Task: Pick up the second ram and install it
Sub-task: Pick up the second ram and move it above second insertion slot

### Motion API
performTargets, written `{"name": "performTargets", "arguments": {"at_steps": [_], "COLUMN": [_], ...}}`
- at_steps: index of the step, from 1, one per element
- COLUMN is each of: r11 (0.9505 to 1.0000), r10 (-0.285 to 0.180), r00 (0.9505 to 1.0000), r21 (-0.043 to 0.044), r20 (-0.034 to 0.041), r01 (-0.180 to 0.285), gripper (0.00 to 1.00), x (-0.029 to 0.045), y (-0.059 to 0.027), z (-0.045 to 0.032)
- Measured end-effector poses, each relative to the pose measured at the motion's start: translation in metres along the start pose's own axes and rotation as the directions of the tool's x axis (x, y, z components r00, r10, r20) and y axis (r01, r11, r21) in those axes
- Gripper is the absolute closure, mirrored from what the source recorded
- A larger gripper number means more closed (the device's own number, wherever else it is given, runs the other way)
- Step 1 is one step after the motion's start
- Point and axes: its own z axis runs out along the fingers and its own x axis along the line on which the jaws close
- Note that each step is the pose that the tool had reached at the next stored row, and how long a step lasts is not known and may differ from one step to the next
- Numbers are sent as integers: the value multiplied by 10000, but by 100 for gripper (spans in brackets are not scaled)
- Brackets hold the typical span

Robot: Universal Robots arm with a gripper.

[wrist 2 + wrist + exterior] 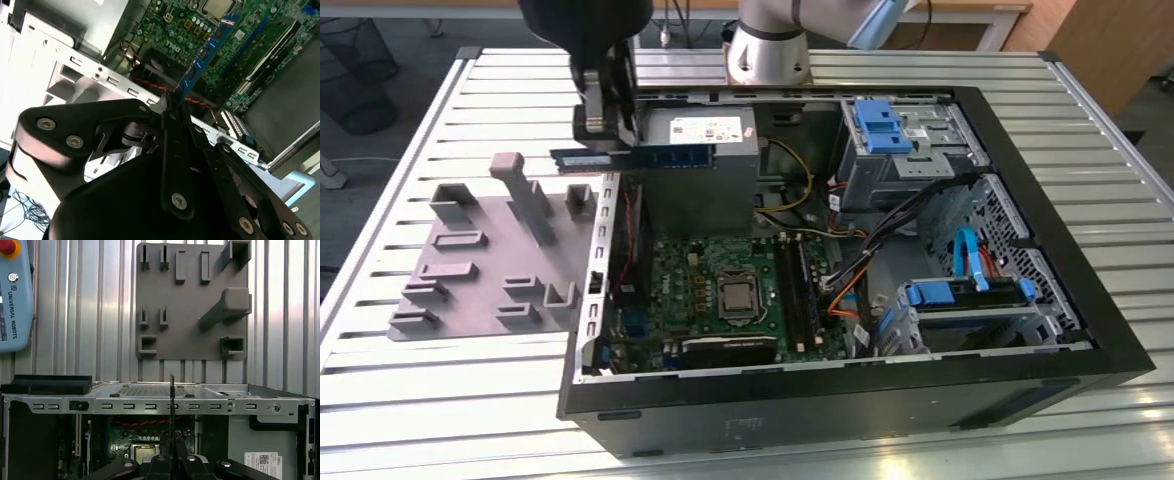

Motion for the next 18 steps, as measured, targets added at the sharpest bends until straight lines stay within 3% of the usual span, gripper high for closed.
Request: {"name": "performTargets", "arguments": {"at_steps": [7, 18], "r11": [10000, 10000], "r10": [1, -1], "r00": [10000, 10000], "r21": [-4, -8], "r20": [2, 0], "r01": [-1, 1], "gripper": [86, 86], "x": [1, 2], "y": [-270, -772], "z": [1, 10]}}
